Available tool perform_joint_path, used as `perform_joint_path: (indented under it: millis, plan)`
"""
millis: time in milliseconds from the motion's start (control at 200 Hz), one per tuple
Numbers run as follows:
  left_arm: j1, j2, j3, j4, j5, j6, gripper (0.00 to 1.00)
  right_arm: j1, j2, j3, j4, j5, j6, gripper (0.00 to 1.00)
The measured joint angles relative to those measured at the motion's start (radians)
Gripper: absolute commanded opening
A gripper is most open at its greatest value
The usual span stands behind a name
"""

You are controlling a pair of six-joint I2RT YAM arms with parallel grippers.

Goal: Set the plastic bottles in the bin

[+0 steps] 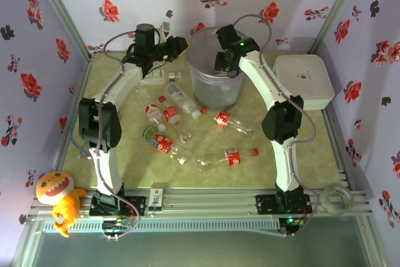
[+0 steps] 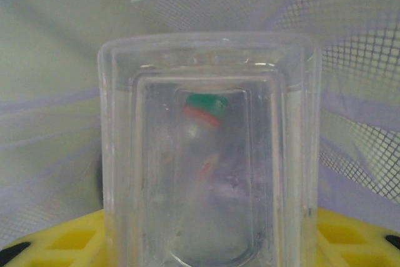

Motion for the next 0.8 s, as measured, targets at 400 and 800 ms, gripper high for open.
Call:
perform_joint_path:
  millis: [400, 800]
  plan:
    - [0.0, -0.001, -0.002, 0.004, -0.005, 0.0, 0.24, 0.0, 0.014, 0.003, -0.017, 0.036, 0.0, 0.7]
    - [0.0, -0.001, -0.002, 0.004, -0.007, 0.0, 0.24, 0.011, 0.005, 0.004, 0.022, 0.031, -0.049, 0.71]
